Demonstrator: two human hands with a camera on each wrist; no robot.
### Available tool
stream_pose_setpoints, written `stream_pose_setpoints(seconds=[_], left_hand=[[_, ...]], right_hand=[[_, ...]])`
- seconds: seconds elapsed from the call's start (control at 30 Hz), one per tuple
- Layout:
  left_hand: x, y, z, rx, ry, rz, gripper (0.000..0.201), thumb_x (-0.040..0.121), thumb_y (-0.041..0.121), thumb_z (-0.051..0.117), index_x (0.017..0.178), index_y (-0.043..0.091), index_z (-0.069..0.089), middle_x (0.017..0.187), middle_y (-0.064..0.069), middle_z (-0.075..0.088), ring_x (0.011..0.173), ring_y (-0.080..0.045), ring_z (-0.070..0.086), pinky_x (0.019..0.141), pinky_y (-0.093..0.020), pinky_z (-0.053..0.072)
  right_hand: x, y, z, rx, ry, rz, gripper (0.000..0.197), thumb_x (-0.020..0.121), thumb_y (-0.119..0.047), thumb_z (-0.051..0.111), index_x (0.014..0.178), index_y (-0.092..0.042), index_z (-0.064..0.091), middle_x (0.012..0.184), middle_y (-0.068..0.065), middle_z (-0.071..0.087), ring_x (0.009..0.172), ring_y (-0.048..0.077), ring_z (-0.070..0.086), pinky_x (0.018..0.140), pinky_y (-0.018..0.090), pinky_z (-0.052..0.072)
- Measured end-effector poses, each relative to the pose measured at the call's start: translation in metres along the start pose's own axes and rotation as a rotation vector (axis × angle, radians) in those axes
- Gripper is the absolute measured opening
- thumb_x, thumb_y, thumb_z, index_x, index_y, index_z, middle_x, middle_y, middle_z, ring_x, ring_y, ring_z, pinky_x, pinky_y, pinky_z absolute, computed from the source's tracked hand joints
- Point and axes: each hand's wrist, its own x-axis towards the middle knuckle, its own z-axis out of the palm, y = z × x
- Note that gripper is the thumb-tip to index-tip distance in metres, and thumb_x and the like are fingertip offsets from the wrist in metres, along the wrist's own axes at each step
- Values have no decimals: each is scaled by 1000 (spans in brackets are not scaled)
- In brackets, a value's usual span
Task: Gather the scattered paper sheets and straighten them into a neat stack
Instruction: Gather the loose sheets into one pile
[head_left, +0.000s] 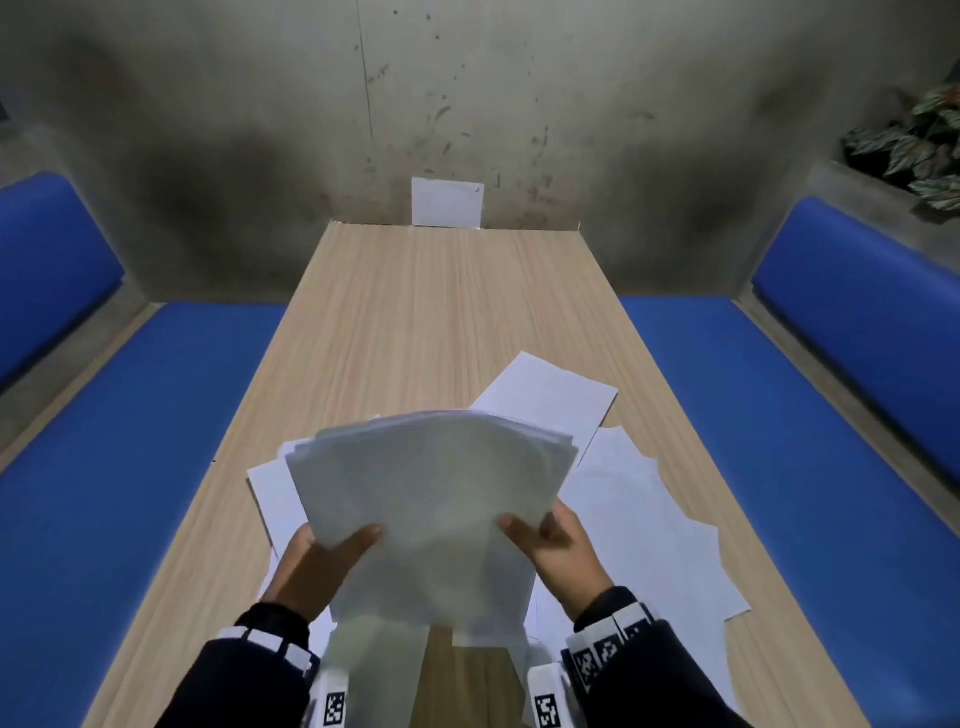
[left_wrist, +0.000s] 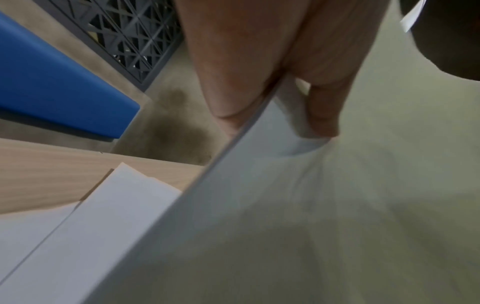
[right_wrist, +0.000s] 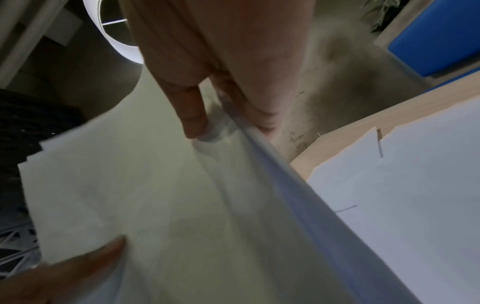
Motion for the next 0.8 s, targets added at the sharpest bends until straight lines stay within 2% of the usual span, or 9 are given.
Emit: stream_pose_setpoints(seconds=[0.07,0.13,0.23,0.37,0.5,0.6,0.67,0.73,0.8], left_hand=[[3,4,-4,-23,99,-12,7,79,7,66,84,13,67,64,14,73,74,-12,66,76,-29,47],[12,1,-16,-25,161,-54,24,79,5,66,102,-2,65,90,-8,68,90,-22,61,87,-31,43],[26,-22,-34,31,102,-195,38,79,5,66,116,-3,58,106,-15,64,102,-30,60,97,-41,43],[37,-66,-32,100,19,-388,56,58,19,71,109,-1,61,108,-21,67,100,-35,63,99,-49,45],[38,-81,-7,263,6,-432,43,50,24,57,88,3,56,107,-28,65,95,-35,61,86,-40,46],[40,-83,3,345,6,-437,40,50,24,53,85,5,54,103,-28,65,94,-36,61,86,-41,47],[41,-80,6,386,-14,-433,41,50,25,51,87,6,52,96,-22,62,89,-32,57,80,-36,43],[41,-79,6,400,-31,-430,43,52,26,52,90,7,52,94,-18,59,88,-31,55,78,-33,41],[40,-78,5,394,-41,-429,43,57,26,58,94,5,54,94,-17,58,88,-31,54,79,-35,41]], right_hand=[[4,6,-10,-122,31,35,22,90,-1,62,97,-21,60,90,-3,66,71,-12,65,71,8,53],[8,20,-42,-300,144,140,23,88,-7,67,108,-16,59,98,6,60,80,-7,60,78,9,48],[1,41,-106,-530,470,486,64,82,-27,74,136,-5,47,137,20,48,122,29,49,107,41,41],[-28,57,-156,-741,719,825,89,71,-46,75,140,-3,40,143,24,39,132,39,40,108,49,37],[-31,74,-167,-673,666,835,87,70,-37,77,140,-2,40,139,21,48,127,39,47,105,47,42],[-22,80,-165,-526,589,789,51,76,-14,75,120,7,58,113,22,68,101,36,65,94,42,52],[-16,80,-158,-453,518,767,36,77,-4,72,108,12,66,97,19,70,85,31,65,79,34,53],[-11,78,-152,-374,489,754,42,67,-1,75,104,17,65,95,20,67,81,29,60,70,31,47],[-8,75,-146,-241,476,691,47,62,-1,74,101,18,57,104,24,63,90,28,55,76,32,42]])
